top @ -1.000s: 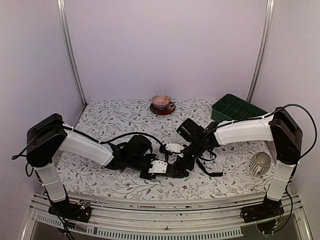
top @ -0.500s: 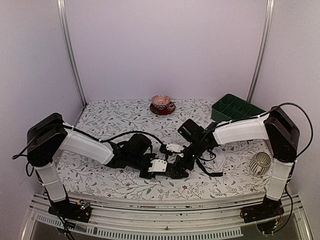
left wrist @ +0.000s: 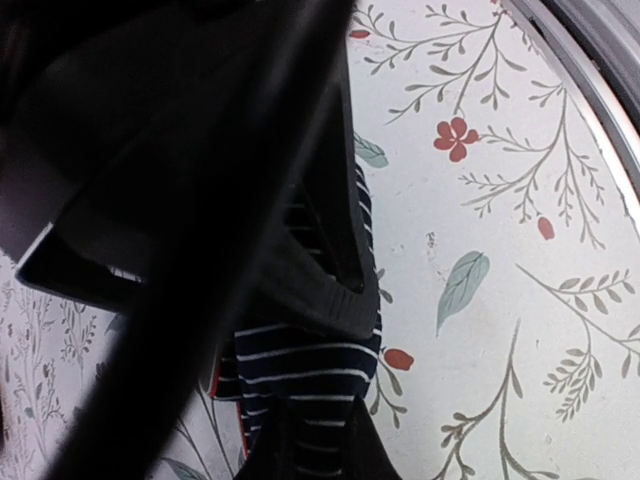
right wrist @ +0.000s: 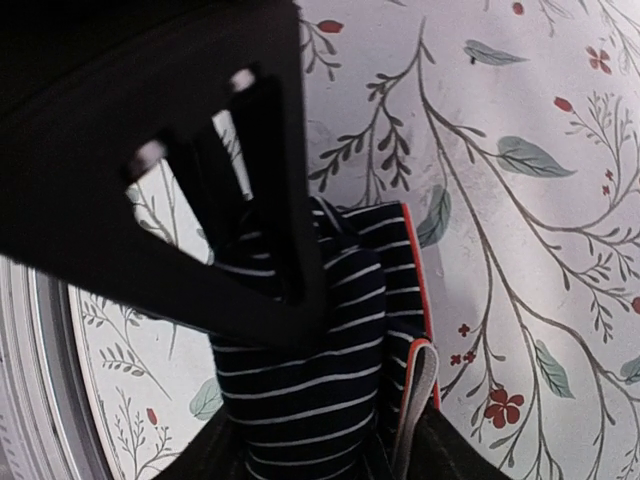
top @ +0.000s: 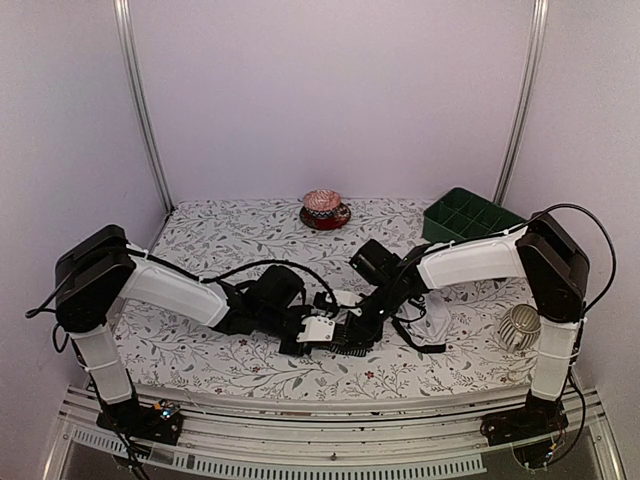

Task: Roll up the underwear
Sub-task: Roll the underwear at the center of the board, then pick up the underwear from the center of the board, then move the storage box to the corner of the board.

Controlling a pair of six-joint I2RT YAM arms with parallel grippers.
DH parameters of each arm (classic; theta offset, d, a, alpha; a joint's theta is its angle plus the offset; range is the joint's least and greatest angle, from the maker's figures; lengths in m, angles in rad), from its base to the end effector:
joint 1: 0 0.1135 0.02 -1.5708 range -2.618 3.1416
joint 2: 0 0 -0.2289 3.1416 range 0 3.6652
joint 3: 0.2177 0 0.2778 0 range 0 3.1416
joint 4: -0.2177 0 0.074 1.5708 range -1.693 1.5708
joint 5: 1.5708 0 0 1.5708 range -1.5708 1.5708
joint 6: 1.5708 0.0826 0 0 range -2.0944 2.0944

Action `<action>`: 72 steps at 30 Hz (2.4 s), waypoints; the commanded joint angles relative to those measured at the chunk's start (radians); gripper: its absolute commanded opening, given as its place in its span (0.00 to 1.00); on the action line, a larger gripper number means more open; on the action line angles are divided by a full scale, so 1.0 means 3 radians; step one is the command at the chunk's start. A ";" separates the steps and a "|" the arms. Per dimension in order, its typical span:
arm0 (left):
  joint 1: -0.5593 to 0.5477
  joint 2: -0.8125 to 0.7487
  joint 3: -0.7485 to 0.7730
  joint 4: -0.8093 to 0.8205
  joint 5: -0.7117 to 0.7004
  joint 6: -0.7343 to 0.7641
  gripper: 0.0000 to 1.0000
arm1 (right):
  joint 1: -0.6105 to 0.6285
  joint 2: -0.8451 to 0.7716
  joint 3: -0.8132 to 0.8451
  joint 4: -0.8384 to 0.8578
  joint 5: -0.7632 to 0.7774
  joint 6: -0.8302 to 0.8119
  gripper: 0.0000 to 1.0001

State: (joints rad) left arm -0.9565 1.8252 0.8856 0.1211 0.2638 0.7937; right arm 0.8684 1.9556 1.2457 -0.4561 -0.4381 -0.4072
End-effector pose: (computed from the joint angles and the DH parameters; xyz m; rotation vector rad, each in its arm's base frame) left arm 0.2079 -0.3321 0.0392 1.9107 1.4325 -0.3919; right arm 0.2377 0.3351 0.0576 -1.7439 2.1414 0.7273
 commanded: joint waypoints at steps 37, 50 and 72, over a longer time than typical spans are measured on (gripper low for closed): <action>0.0433 -0.0710 -0.0410 0.0267 -0.0013 -0.0429 0.98 | -0.0834 -0.1204 -0.0081 -0.0060 0.0771 0.1326 0.03; 0.0429 -0.0558 -0.0355 0.0362 -0.0165 -0.0529 0.98 | -0.1296 -0.1405 0.0218 0.0160 0.2587 0.2354 0.02; 0.0435 -0.0368 -0.0309 0.0389 -0.0270 -0.0544 0.98 | -0.2050 0.0754 0.2284 -0.0189 0.2746 0.3218 0.02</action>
State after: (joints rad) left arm -0.8303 1.6894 0.7712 0.2203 0.1921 0.6376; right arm 0.2687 2.0911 1.8488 -0.4911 0.3965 0.5209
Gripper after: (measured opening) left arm 0.984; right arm 0.151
